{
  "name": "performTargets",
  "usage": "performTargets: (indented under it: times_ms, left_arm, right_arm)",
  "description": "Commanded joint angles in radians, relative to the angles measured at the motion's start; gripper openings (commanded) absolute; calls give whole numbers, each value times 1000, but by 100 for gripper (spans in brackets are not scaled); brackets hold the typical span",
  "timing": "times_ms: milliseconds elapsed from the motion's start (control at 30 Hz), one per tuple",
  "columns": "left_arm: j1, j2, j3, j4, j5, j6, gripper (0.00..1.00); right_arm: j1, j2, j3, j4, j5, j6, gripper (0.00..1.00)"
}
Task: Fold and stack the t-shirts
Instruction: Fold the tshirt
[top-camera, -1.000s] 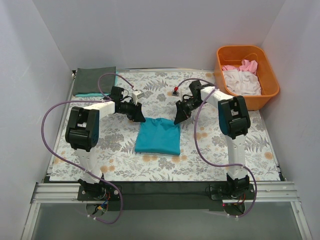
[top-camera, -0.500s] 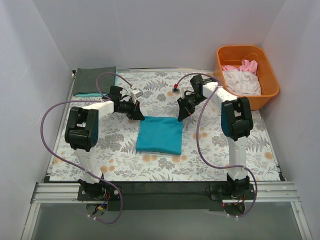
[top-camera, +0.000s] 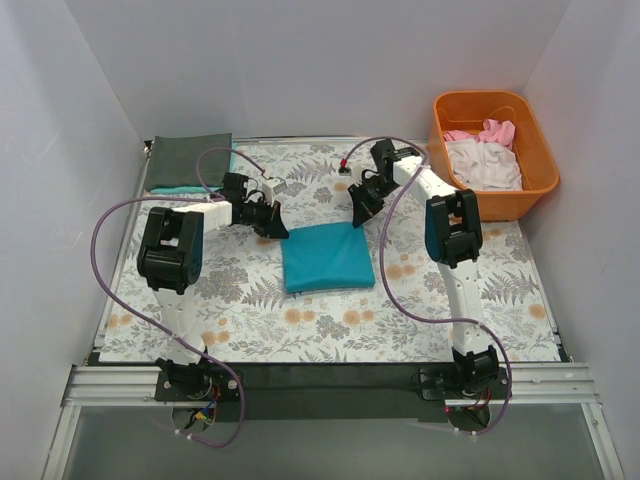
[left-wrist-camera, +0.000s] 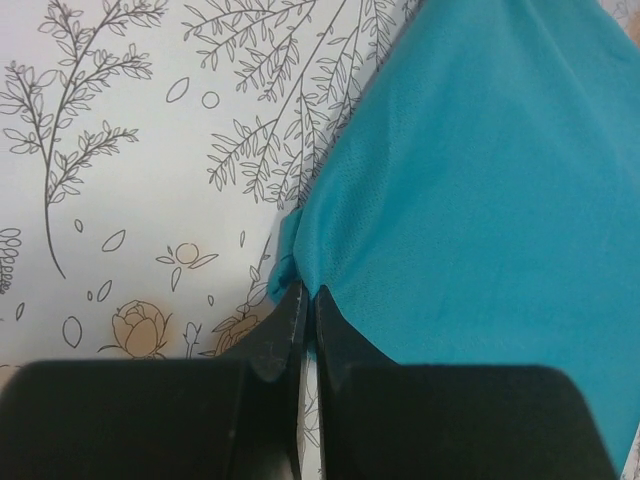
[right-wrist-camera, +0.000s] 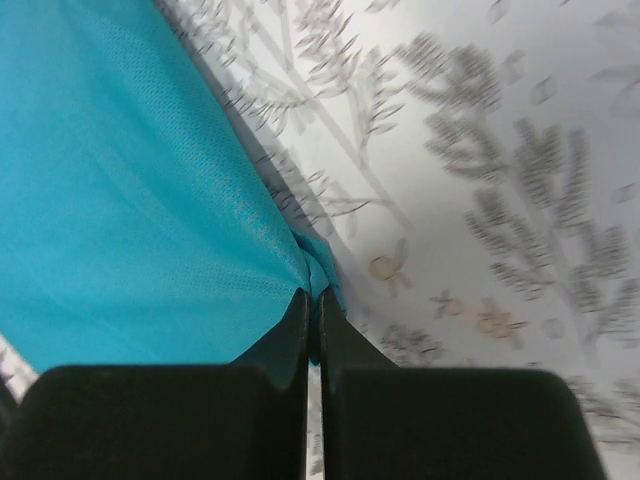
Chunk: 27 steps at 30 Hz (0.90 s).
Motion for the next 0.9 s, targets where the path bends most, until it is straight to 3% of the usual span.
performTargets:
  times_ms: [0,67,167,200,233,300,400,433,467,667,700,800,867]
  left_arm:
    - [5,-43,-33,24,-81,-51,0]
    - [5,-71,-61,32,-88,-87,0]
    - [5,-123,-111,33,-101,-163,0]
    - [5,-133,-120,33,-114,-186,10]
    - [7,-153,-130,17,-119,-217,15]
    - [19,-178,-131,-2,-116,-237,22]
    - [65,-244,-98,6,-47,-260,31]
    - [73,-259,-84,21,-36,-272,41]
    - [77,-288,-61,30,-23,-291,42]
    - [55,-292,-35,75,62,-424,42]
    - [44,-272,-36,78,77,-441,40]
    - [27,-212,-39,90,112,-514,26]
    - [22,-177,-50,104,157,-559,20]
  right_arm:
    - [-2,53,109,77,117,5,1]
    - [2,73,184,81,139,2,1]
    - [12,86,226,103,149,-1,19]
    - [13,72,229,117,154,2,38]
    - [19,61,227,115,153,3,46]
    - [19,-8,177,126,156,5,56]
    - [2,-151,70,140,113,17,60]
    - [-14,-189,42,152,94,23,63]
    - [-22,-222,21,155,76,26,66]
    - [-41,-384,-160,144,-93,26,62]
    - [-41,-399,-187,146,-143,26,53]
    - [-33,-407,-302,146,-247,26,38]
    - [-28,-399,-378,147,-298,28,34]
